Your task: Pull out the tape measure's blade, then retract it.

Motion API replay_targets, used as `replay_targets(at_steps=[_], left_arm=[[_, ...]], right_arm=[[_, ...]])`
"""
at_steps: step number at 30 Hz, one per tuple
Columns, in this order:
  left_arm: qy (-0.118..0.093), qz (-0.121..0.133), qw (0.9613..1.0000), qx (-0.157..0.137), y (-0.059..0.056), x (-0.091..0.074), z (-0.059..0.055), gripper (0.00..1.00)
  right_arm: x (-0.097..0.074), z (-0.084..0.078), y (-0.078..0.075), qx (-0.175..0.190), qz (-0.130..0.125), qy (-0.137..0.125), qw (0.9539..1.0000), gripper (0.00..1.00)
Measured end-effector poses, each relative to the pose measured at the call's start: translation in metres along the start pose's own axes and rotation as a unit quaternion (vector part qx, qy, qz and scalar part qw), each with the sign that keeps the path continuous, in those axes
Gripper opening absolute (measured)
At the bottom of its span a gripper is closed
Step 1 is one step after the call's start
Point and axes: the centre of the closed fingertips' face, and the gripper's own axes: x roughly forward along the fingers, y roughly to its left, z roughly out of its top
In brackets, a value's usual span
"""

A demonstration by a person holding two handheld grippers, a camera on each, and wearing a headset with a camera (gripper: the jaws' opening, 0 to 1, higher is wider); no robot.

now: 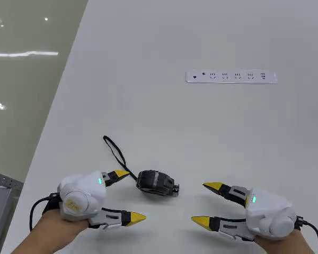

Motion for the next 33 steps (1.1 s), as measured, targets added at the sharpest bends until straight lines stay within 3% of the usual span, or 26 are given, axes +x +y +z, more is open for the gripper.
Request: replay_targets(at_steps=[11,33], left_arm=[[0.004,-0.011,0.9997,0.021,0.005,0.008,0.001,0.65],[-0.002,-0.029,0.9995,0.015,0.007,0.033,-0.003,0.63]], right_arm=[[0.015,-0.003,-0.001,-0.010,0.011,0.002,0.9999,0.49],[0.036,-0.007,-0.003,-0.007,0.023,-0.004,0.9997,0.47]])
